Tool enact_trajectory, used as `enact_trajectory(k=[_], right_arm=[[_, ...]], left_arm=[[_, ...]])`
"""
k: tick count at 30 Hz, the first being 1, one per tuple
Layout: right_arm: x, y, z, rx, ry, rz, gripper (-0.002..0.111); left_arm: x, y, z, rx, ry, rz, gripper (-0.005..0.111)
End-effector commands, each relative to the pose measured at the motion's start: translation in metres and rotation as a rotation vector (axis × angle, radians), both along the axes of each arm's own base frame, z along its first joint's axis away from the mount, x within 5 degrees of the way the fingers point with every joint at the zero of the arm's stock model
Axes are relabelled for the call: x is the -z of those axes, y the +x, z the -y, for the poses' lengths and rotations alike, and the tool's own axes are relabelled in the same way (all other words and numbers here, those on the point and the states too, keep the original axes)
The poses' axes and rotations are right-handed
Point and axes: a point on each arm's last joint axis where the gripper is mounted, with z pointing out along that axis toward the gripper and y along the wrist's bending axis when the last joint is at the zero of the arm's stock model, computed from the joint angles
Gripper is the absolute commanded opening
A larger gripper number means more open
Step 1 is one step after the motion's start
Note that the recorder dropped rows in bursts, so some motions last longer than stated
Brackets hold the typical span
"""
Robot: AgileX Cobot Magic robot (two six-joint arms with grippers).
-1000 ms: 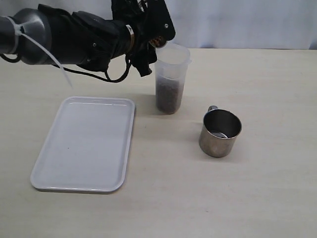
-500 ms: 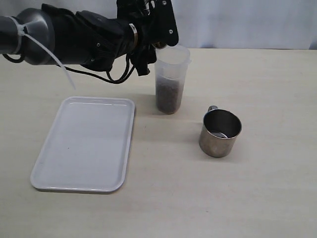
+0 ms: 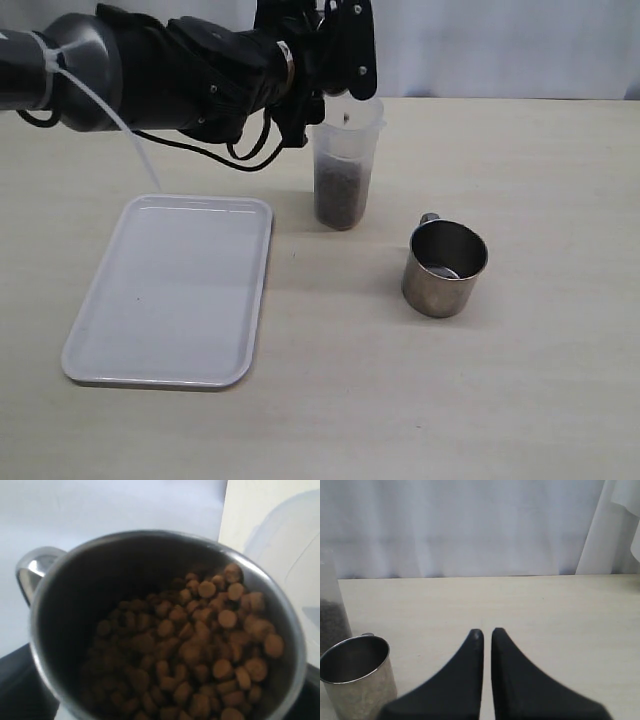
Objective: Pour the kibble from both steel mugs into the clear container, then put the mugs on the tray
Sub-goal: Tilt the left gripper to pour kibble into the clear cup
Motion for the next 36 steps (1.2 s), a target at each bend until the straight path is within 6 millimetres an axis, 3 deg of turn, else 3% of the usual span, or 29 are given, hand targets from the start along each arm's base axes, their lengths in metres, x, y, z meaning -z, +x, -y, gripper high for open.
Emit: enact_trajectory(k=[1,36], right_arm=[[0.002,-0.0001,0.0002,-0.001,-0.015,-0.006,0.004],[0.002,-0.0001,0.0002,-0.001,-0.015,-0.006,0.004]], left_arm=[[-0.0082,0.002,-0.0018,-0.007,0.056,0.06,0.0],[-0.0062,0.0046,-0.0031,0.081,0.216,0.117,0.0]])
